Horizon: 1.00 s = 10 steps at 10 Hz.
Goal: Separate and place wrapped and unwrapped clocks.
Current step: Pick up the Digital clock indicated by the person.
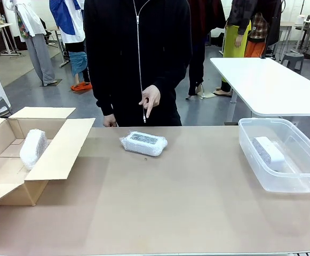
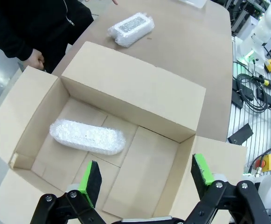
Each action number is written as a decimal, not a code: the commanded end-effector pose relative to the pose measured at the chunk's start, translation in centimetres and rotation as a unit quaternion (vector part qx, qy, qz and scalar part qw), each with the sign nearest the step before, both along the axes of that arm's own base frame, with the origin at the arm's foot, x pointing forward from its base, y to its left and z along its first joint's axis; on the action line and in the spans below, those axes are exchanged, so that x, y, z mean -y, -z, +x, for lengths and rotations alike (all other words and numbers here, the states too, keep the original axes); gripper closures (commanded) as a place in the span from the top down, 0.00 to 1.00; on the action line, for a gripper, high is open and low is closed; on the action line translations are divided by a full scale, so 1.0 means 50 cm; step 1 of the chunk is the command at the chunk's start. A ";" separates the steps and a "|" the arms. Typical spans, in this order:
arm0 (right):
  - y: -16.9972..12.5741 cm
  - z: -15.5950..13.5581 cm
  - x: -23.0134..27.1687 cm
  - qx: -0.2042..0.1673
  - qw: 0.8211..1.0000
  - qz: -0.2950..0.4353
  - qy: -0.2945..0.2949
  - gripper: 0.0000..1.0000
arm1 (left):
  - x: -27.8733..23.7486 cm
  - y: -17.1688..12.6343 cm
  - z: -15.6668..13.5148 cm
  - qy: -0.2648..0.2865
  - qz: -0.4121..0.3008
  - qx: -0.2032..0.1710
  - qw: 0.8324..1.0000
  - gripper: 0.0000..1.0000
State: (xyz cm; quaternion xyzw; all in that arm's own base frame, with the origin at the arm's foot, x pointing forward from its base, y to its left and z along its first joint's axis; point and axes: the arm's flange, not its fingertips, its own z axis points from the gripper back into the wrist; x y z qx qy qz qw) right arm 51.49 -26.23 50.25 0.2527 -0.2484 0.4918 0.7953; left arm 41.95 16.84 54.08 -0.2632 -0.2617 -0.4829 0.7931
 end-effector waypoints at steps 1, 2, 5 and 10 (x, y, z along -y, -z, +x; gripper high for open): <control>0.002 -0.001 -0.003 0.002 1.000 0.000 -0.005 1.00 | -0.002 0.001 0.000 0.006 -0.004 0.004 1.000 1.00; 0.002 -0.001 -0.003 0.002 1.000 0.000 -0.005 1.00 | -0.002 0.001 0.000 0.006 -0.004 0.004 1.000 1.00; 0.002 -0.001 -0.003 0.002 1.000 0.000 -0.005 1.00 | -0.002 0.001 0.000 0.006 -0.004 0.004 1.000 1.00; 0.002 -0.001 -0.003 0.002 1.000 0.000 -0.005 1.00 | -0.002 0.001 0.000 0.006 -0.004 0.004 1.000 1.00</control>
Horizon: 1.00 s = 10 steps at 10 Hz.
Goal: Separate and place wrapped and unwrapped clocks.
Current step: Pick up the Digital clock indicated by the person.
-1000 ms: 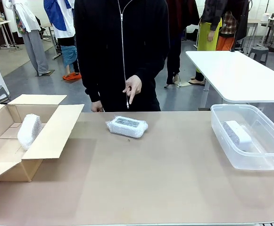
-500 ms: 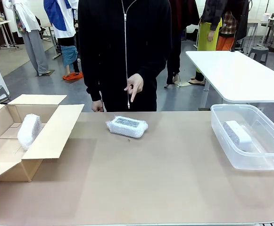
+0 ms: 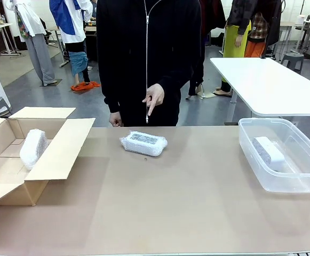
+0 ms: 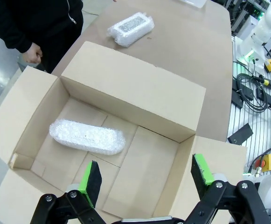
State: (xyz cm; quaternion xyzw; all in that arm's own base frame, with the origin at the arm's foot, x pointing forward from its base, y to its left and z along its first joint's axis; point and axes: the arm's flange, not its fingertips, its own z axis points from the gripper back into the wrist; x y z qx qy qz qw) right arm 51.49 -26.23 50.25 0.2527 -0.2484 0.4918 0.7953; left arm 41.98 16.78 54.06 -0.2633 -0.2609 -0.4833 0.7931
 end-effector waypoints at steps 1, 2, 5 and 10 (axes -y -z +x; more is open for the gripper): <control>0.002 -0.001 -0.003 0.002 1.000 0.000 -0.005 1.00 | -0.003 0.001 -0.001 0.006 -0.004 0.005 1.000 1.00; 0.002 -0.001 -0.003 0.002 1.000 0.000 -0.005 1.00 | -0.003 0.001 -0.001 0.006 -0.004 0.005 1.000 1.00; 0.002 -0.001 -0.003 0.002 1.000 0.000 -0.005 1.00 | 0.026 -0.008 0.002 0.010 0.017 -0.010 1.000 1.00; 0.002 -0.001 -0.003 0.002 1.000 0.000 -0.005 1.00 | 0.194 -0.061 -0.011 -0.039 0.087 -0.010 0.995 1.00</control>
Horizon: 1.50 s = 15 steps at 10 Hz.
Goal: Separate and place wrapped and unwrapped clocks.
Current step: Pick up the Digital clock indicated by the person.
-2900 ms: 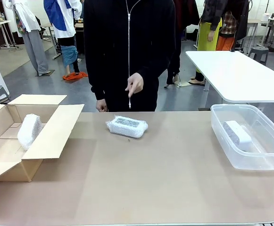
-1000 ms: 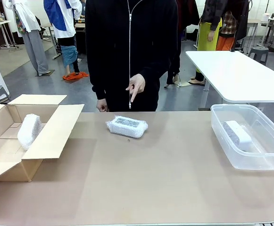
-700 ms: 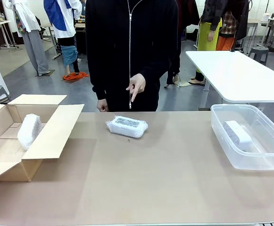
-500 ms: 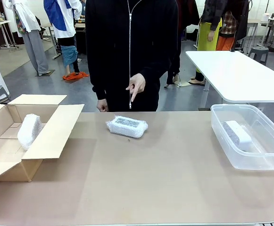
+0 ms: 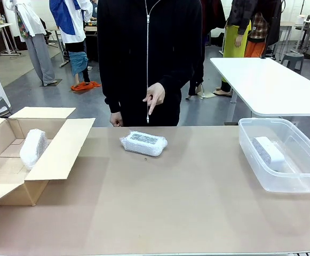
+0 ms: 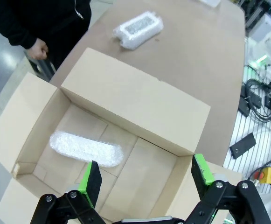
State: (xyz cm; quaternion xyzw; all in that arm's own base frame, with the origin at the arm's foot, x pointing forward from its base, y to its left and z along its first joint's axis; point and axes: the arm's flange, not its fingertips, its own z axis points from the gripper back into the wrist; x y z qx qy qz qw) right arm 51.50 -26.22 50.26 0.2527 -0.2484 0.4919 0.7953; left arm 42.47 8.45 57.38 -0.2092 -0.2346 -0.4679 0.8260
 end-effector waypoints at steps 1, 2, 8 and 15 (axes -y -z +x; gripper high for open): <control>0.002 -0.001 -0.003 0.002 1.000 0.000 -0.005 1.00 | 0.061 0.000 -0.020 0.020 0.046 0.006 0.999 1.00; 0.002 -0.001 -0.003 0.002 1.000 0.000 -0.005 1.00 | 0.099 -0.005 -0.013 0.045 0.064 0.020 0.997 1.00; 0.002 -0.001 -0.003 0.002 1.000 0.000 -0.005 1.00 | 0.265 0.023 0.099 0.213 0.164 0.054 0.962 1.00; 0.002 -0.001 -0.003 0.002 1.000 0.000 -0.005 1.00 | 0.498 0.125 0.216 0.444 0.264 0.037 0.855 1.00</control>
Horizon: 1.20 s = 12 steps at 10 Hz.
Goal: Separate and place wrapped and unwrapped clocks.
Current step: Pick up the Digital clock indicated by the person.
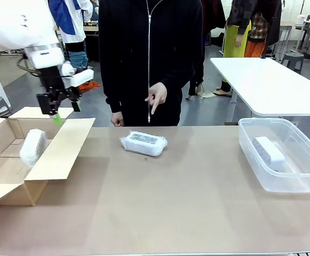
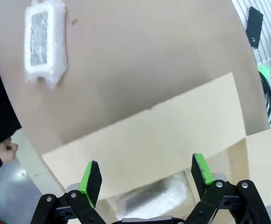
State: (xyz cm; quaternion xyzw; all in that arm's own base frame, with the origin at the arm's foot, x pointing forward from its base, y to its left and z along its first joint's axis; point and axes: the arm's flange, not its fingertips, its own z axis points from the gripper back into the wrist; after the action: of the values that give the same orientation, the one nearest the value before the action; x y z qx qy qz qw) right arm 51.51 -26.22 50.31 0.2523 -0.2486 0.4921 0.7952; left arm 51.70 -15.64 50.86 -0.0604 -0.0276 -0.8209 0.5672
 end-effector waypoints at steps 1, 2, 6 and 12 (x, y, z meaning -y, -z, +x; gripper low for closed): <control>0.004 -0.001 -0.003 0.001 1.000 0.000 -0.004 1.00 | 0.049 0.008 0.045 0.043 0.017 0.009 0.999 1.00; 0.004 -0.001 -0.003 0.001 1.000 0.000 -0.004 1.00 | 0.081 0.021 0.054 0.064 0.009 0.015 0.998 1.00; 0.004 -0.001 -0.003 0.001 1.000 0.000 -0.004 1.00 | 0.204 0.077 0.100 0.084 -0.017 0.052 0.995 1.00; 0.004 -0.001 -0.003 0.001 1.000 0.000 -0.004 1.00 | 0.333 0.191 0.174 0.077 -0.021 0.041 0.996 1.00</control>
State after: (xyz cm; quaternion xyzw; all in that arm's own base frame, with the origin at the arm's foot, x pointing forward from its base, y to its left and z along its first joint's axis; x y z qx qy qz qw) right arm 51.51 -26.23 50.33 0.2522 -0.2486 0.4922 0.7952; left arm 59.23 -31.30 41.01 -0.0514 -0.0749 -0.8634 0.4963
